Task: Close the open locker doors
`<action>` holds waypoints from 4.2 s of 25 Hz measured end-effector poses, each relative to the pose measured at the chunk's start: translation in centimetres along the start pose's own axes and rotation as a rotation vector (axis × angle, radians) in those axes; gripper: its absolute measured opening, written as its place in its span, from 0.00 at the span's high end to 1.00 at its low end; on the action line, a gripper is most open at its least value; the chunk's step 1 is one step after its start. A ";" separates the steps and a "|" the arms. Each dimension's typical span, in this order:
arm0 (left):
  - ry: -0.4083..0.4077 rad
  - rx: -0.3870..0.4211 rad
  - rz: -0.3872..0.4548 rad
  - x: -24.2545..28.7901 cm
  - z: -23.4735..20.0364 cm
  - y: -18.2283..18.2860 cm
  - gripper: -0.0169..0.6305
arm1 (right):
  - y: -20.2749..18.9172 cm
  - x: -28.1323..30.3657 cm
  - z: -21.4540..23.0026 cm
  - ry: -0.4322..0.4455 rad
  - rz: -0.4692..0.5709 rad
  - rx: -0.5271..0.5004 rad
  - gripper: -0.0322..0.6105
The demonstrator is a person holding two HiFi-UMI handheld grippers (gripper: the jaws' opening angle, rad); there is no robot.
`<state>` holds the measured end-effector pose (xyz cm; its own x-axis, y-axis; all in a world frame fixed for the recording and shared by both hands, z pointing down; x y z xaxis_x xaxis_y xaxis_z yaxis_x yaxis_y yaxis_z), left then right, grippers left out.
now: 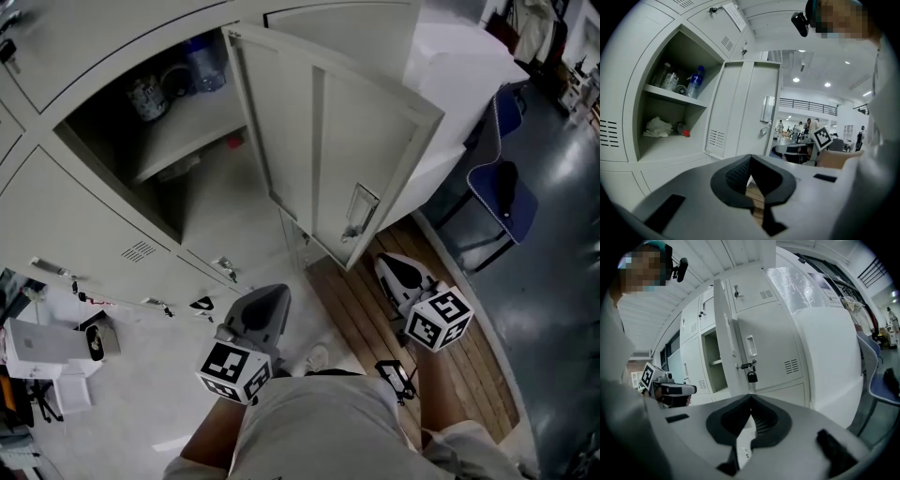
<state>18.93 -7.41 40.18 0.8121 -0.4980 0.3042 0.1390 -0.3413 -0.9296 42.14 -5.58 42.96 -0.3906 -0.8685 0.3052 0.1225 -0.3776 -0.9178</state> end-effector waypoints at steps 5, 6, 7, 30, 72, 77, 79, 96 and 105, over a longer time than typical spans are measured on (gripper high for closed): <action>0.048 -0.016 0.001 -1.2 -1.5 -0.4 0.95 | 0.4 1.7 1.1 0.001 -0.007 0.001 0.91; 0.056 -0.018 0.006 -1.4 -1.8 -0.3 0.95 | 0.3 2.1 1.2 0.003 -0.011 0.002 0.91; 0.060 -0.020 0.010 -1.5 -1.9 -0.2 0.95 | 0.3 2.5 1.3 0.005 -0.017 0.004 0.91; 0.083 -0.041 0.018 -4.5 -2.9 -1.1 0.95 | -0.5 4.5 -3.6 0.118 -0.059 -0.011 0.91; 0.094 -0.012 0.031 -18.0 -14.5 -1.5 0.95 | -1.1 13.6 -21.9 0.194 -0.111 -0.068 0.91; 0.092 -0.001 0.018 -20.5 -15.6 -2.4 0.95 | -1.0 14.8 -23.5 0.179 -0.106 -0.088 0.91; 0.093 0.002 0.017 -21.6 -16.0 -2.6 0.95 | -1.0 15.3 -23.9 0.170 -0.100 -0.097 0.91; 0.184 -0.057 0.050 -22.6 -17.7 -2.6 0.95 | -0.4 19.2 -25.6 0.263 -0.118 -0.106 0.91; 0.280 -0.097 0.074 -21.4 -18.5 -2.2 0.95 | 0.3 21.8 -26.0 0.364 -0.152 -0.142 0.91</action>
<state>-9.29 -10.75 39.59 0.6286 -0.7201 0.2940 0.0191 -0.3635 -0.9314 9.92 -16.28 42.69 -0.6945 -0.6269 0.3532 -0.0779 -0.4224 -0.9030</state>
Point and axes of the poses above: the fingertips, and each gripper's own axes: x forward along the fingers, z to its right, y out of its top, the point moved 5 cm from there along -x, backward along the fingers, and after that the axes turned 3 degrees about -z, right-handed, at the moved point
